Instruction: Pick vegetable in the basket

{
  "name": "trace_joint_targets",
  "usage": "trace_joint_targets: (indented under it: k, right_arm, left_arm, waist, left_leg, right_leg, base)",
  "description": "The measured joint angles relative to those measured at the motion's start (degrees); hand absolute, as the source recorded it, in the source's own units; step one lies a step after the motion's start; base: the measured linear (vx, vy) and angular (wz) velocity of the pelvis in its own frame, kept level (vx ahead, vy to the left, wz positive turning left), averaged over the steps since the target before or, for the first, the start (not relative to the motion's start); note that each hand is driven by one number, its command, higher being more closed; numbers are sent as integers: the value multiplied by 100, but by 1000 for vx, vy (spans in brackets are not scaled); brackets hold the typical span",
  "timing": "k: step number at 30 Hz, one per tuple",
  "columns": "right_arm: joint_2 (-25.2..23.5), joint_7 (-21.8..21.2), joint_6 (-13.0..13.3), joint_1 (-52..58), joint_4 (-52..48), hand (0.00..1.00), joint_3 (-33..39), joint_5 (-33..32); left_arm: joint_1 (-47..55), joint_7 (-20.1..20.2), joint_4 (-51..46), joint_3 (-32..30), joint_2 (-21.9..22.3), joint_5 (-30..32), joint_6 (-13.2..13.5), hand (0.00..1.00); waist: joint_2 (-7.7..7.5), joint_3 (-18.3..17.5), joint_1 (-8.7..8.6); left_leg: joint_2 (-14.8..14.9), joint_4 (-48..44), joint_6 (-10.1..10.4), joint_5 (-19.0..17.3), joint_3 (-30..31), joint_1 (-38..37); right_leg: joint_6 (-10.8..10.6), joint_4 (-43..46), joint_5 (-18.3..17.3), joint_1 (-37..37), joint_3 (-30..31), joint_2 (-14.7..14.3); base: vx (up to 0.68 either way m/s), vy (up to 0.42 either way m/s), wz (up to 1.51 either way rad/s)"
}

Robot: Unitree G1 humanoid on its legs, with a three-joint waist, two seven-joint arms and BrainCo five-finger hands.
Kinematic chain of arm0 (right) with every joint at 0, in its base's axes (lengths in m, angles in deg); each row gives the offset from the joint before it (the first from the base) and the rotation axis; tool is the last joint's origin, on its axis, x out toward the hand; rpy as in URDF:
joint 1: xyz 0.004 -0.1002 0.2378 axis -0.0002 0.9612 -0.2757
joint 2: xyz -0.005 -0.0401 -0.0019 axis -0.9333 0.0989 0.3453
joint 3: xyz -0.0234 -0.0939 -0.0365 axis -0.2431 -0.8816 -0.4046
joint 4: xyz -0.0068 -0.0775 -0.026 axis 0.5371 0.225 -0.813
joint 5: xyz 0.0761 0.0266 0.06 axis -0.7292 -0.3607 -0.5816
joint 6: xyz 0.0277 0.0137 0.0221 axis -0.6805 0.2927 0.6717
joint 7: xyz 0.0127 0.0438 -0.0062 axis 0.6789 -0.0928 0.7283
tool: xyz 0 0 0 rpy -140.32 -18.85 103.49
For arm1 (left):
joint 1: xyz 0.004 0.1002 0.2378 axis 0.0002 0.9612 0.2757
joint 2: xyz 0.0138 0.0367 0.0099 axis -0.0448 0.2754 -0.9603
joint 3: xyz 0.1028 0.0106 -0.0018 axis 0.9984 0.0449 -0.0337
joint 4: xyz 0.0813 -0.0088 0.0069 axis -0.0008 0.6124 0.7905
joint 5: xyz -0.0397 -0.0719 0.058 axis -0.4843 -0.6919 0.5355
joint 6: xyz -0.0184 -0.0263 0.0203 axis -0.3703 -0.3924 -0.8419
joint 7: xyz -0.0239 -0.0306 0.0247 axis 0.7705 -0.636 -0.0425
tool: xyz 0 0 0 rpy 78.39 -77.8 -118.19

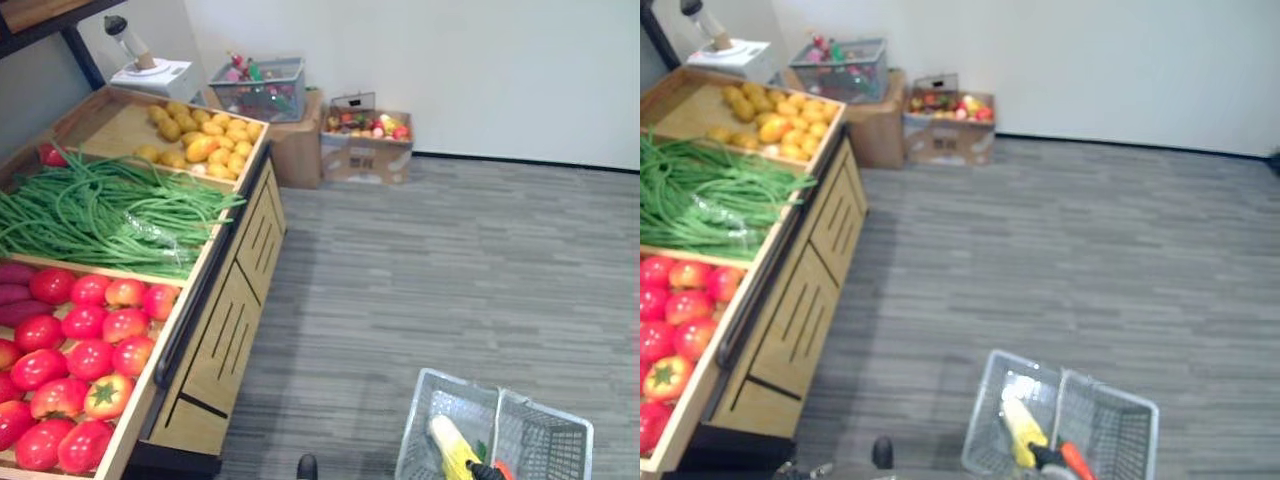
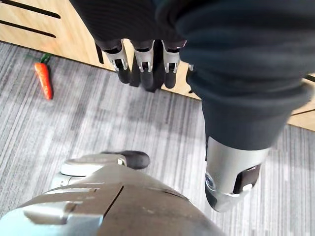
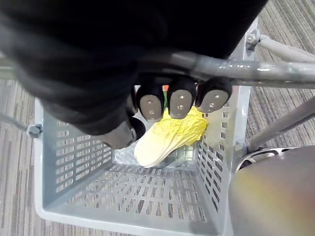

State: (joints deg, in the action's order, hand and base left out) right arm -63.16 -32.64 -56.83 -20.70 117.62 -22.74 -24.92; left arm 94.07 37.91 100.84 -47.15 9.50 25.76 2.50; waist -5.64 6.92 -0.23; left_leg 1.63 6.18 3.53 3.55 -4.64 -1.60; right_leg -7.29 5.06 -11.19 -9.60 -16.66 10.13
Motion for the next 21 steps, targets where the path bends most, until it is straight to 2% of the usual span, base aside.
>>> trace_joint_targets:
  k: [9,13,21]
  right_arm:
    - [-23,-2,4,81,152,100,353,-1240]
    - [-20,-23,4,37,216,100,384,-1237]
    - [99,-123,7,62,211,100,257,-1235]
  left_arm:
    - [-59,119,214,1,-59,-53,-3,0]
    - [-59,116,246,61,-65,-53,0,0]
    - [-60,115,306,205,-19,-48,1,0]
  waist:
    - [-57,-22,-1]
    - [-37,-35,3]
    - [158,-58,-109]
  left_leg:
    - [-18,-2,3,-17,-375,-157]
    - [68,-2,23,-31,-665,-297]
    - [285,-1,133,-103,-847,-359]
  right_leg:
    - [-38,-109,30,-77,241,42]
    - [-16,-80,46,-65,464,-17]
    - [66,-82,111,4,648,-199]
  base:
    - [45,-10,-14]
    - [37,-29,-29]
    - [-57,-38,-15]
